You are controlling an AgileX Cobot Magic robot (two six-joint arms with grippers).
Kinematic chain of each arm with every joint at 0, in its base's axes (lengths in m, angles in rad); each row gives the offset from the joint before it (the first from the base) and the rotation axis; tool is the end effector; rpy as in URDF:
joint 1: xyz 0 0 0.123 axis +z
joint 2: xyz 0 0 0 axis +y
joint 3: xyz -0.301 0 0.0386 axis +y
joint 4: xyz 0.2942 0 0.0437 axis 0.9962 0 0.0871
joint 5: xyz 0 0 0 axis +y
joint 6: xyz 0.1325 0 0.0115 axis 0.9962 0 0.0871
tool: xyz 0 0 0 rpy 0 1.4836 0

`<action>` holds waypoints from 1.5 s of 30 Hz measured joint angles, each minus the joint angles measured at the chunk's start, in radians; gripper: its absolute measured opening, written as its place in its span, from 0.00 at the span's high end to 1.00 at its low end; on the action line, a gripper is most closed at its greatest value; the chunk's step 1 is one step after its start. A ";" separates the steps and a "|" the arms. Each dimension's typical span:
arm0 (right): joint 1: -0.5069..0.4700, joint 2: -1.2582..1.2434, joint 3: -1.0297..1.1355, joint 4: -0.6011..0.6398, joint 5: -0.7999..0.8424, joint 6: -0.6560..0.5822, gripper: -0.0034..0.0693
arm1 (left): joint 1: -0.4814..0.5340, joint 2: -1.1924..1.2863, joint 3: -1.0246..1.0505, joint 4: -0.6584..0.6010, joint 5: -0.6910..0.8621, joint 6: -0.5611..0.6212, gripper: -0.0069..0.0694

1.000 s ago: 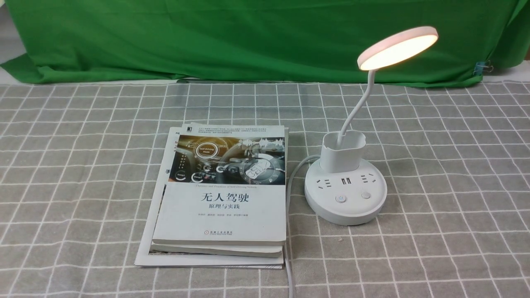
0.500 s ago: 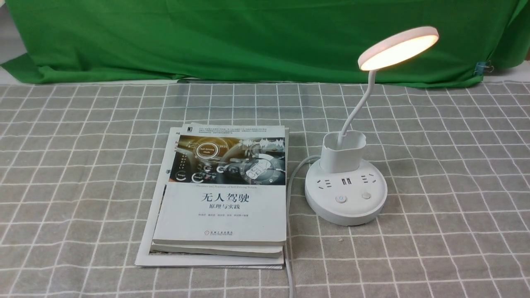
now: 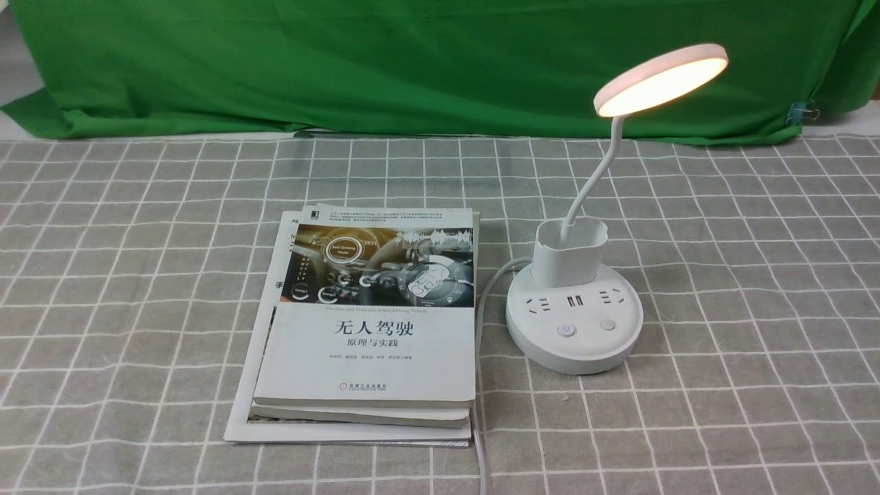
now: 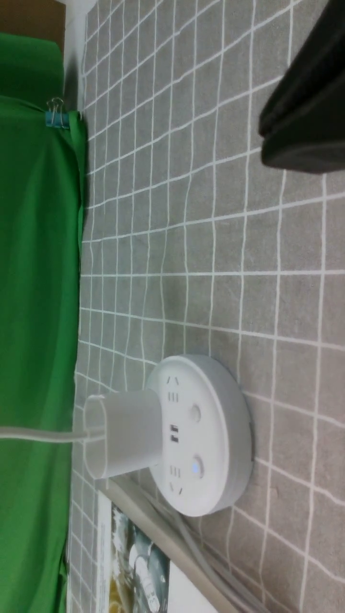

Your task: Turn on the desk lamp on the grey coffee tablecloth with your hand.

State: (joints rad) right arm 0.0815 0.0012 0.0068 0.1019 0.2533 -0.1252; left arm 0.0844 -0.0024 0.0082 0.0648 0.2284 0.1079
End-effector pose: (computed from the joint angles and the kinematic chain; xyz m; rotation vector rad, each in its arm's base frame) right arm 0.1239 0.0135 0.1804 -0.1128 1.7403 0.0625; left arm 0.1243 0.0125 0.1834 0.0636 1.7203 0.2018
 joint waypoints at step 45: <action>0.000 0.000 0.000 0.000 0.000 0.001 0.76 | 0.000 0.000 0.000 0.000 0.000 -0.001 0.88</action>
State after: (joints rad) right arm 0.0815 0.0012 0.0068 0.1019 0.2533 -0.1245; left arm 0.0844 -0.0024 0.0082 0.0648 0.2284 0.1073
